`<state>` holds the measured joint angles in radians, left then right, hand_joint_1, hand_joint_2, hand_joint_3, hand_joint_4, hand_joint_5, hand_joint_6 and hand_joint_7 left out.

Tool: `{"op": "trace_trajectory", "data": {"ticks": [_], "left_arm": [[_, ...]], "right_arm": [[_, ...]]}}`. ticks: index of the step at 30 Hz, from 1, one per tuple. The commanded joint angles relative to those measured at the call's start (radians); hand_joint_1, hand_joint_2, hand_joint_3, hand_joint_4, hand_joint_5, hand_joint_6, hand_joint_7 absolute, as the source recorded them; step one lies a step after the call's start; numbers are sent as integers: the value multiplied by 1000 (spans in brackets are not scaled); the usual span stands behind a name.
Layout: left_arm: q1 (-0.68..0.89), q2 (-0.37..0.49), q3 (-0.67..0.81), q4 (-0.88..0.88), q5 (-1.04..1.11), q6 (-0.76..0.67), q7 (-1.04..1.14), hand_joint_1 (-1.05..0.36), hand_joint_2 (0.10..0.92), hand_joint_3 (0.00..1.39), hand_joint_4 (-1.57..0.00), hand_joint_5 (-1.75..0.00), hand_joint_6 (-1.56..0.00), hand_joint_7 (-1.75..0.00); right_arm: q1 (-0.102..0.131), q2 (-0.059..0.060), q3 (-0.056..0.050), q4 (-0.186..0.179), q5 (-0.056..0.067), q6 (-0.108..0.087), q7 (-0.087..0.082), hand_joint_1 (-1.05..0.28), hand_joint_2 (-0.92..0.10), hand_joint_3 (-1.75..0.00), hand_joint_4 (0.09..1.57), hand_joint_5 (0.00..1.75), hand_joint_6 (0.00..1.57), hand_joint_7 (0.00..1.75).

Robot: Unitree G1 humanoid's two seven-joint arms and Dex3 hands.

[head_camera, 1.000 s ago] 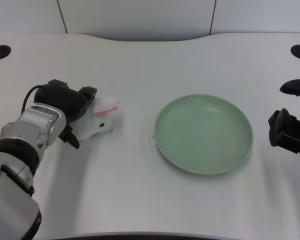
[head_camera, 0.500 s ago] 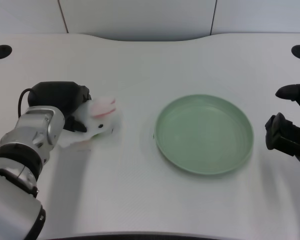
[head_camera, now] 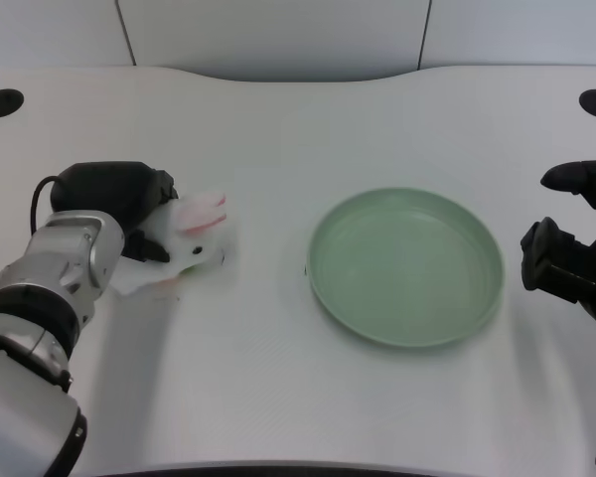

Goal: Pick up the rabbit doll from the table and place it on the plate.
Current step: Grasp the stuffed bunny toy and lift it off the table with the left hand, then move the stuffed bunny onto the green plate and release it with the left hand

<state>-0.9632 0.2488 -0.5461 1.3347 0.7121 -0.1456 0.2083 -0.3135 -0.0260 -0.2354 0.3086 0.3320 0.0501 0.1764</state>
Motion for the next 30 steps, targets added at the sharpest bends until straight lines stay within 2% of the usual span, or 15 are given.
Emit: {"op": "trace_trajectory", "data": {"ticks": [1,3,7,9,11,12,14,15,21,23,24,25,26,28,30], "left_arm": [[10,25,14,1,-11,-13,14,-250,918,7,-679,-1126,-952,-411],[6,30,19,-4,-16,-23,16,-250,920,7,-674,-1099,-944,-404],[-22,45,49,-24,-44,-61,-3,-242,921,122,-651,-1085,-896,-453],[-31,53,75,-38,-69,-101,-4,-250,921,89,-658,-1198,-793,-815],[-43,55,94,-50,-86,-140,10,-231,919,60,-655,-1540,-649,-1362],[-47,54,98,-53,-88,-148,15,-232,912,42,-639,-1650,-597,-1455],[-61,46,101,-59,-90,-161,12,-233,909,31,-631,-1706,-576,-1493],[-71,39,100,-64,-91,-172,10,-253,914,31,-639,-1652,-585,-1495],[-113,-8,79,-75,-72,-200,33,-236,870,3,-679,-1665,-632,-1610],[-132,-31,70,-74,-66,-204,33,-252,901,26,-742,-1729,-649,-1718],[-144,-47,65,-75,-64,-204,29,-254,905,30,-751,-1738,-651,-1732],[-154,-63,60,-75,-61,-202,24,-282,907,98,-742,-1638,-656,-1635],[-161,-74,57,-74,-59,-201,21,-294,865,219,-744,-1617,-648,-1637],[-177,-102,44,-67,-48,-187,12,-285,636,655,-708,-1667,-616,-1702],[-183,-111,39,-63,-43,-181,10,-278,563,780,-686,-1702,-602,-1735]], "right_arm": [[4,-2,0,-4,-7,-11,-9,-19,-291,-1594,1212,1746,880,1746],[2,2,-3,-5,0,-3,-15,-23,-292,-1592,1205,1746,879,1746],[-7,4,-10,17,15,-14,1,-37,-283,-1588,1206,1746,869,1746],[-13,4,-15,28,21,-15,7,-20,-290,-1597,1208,1746,860,1746],[-16,6,-17,36,21,-23,11,-14,-290,-1602,1209,1746,854,1746],[-17,7,-17,37,20,-25,10,-15,-291,-1604,1209,1746,852,1746],[-17,8,-17,33,18,-21,7,-16,-293,-1606,1208,1746,849,1746],[-17,7,-14,29,14,-18,4,-27,-285,-1603,1206,1746,847,1746],[-18,16,-14,37,15,-35,11,-12,-289,-1615,1209,1746,847,1746],[-18,21,-13,37,17,-39,15,-12,-287,-1616,1213,1746,851,1746],[-16,24,-8,32,13,-41,13,-13,-286,-1617,1214,1746,854,1746],[-14,28,-5,27,10,-41,10,-20,-276,-1619,1220,1746,860,1746],[-13,30,-2,24,8,-41,8,-17,-276,-1625,1223,1746,866,1746],[-10,39,-2,18,12,-35,3,12,-279,-1638,1232,1746,884,1746],[-10,42,-2,16,15,-32,0,26,-279,-1643,1236,1746,894,1746]]}}
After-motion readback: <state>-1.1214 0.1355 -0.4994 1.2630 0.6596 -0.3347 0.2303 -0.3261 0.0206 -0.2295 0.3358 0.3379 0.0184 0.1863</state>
